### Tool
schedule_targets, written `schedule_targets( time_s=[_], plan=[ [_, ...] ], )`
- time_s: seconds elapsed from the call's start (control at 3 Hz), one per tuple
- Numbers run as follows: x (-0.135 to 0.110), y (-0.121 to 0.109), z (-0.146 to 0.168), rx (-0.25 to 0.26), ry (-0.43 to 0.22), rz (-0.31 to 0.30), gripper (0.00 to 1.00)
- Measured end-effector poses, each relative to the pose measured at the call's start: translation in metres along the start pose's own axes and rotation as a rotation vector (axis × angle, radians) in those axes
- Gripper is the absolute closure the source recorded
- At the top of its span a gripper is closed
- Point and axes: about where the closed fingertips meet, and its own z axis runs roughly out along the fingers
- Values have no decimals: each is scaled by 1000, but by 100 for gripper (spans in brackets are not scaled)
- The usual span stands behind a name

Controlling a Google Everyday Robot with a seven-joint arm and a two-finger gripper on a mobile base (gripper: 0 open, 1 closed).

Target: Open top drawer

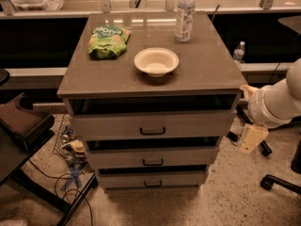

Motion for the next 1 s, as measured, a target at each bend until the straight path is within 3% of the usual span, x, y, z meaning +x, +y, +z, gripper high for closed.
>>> schedule_targets(
  time_s=[0.33, 1.0],
  plan=[
    [9, 6, 39, -53, -43, 30, 0],
    [-7, 12, 86, -110, -137, 2, 0]
  ],
)
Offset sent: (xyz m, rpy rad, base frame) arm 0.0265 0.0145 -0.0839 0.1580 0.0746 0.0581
